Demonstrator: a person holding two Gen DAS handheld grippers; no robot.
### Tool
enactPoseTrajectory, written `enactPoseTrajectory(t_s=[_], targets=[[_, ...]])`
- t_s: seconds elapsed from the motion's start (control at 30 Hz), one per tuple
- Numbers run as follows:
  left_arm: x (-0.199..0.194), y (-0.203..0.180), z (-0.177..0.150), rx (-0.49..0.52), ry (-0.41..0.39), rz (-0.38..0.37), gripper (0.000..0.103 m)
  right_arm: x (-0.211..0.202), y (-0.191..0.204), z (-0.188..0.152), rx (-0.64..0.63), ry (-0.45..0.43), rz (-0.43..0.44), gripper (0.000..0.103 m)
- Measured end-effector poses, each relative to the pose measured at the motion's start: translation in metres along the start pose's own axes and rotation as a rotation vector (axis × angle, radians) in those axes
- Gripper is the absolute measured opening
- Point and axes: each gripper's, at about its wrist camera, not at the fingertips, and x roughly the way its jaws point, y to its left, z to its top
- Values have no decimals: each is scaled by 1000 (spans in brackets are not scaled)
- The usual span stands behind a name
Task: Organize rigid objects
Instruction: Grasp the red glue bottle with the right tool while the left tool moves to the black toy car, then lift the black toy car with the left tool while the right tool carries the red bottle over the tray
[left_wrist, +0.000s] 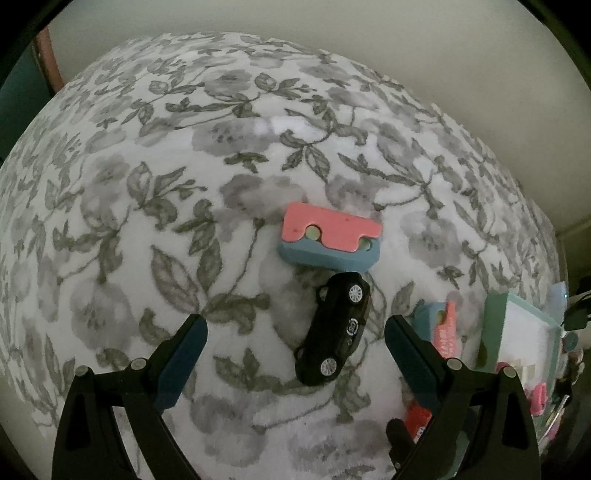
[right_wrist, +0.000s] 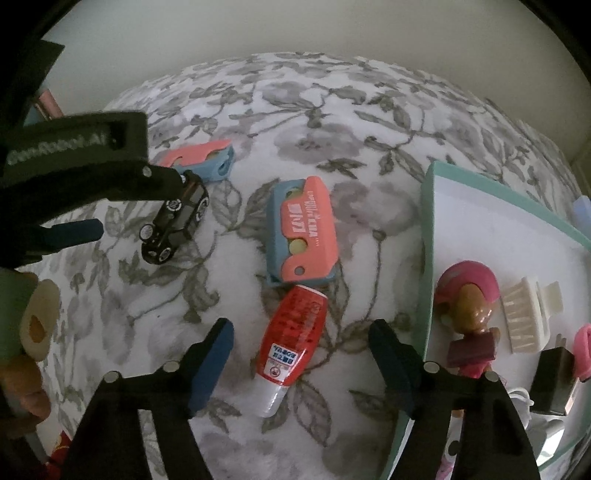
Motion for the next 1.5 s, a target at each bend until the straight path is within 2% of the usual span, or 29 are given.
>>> enactPoseTrajectory(t_s=[0.1, 0.27, 0.33, 0.47, 0.53, 0.57, 0.63, 0.9, 1.0, 1.23, 1.5], targets=[[5, -5, 2, 24, -9, -3, 95, 1, 0, 1, 2, 3, 0, 75], [6, -13, 2, 66, -24, 4, 91, 2, 0, 2, 7, 13, -1, 67], [6, -16, 2, 79, -24, -3, 76, 3, -1, 2, 10, 20, 4, 61], [8, -19, 1, 104, -12, -8, 66, 2, -3, 2, 12, 20, 6, 54], [9, -21, -1, 114, 3, -21, 51, 1, -5, 1, 14, 21, 10, 53], [11, -22, -1, 120, 13, -25, 48, 0, -5, 1, 12, 21, 11, 51], [11, -25, -2, 136, 20, -30, 32, 0, -3, 1, 8, 21, 12, 50], [8, -31, -6, 173, 38, -13, 32, -3, -5, -3, 26, 32, 34, 39], [6, -33, -10, 178, 45, 0, 32, -2, -7, -6, 29, 41, 42, 31], [-3, -35, -22, 200, 51, 15, 32, -6, -10, -13, 45, 50, 52, 30], [-32, -44, -32, 217, -6, -2, 32, -34, -18, -17, 73, 5, 92, 30]])
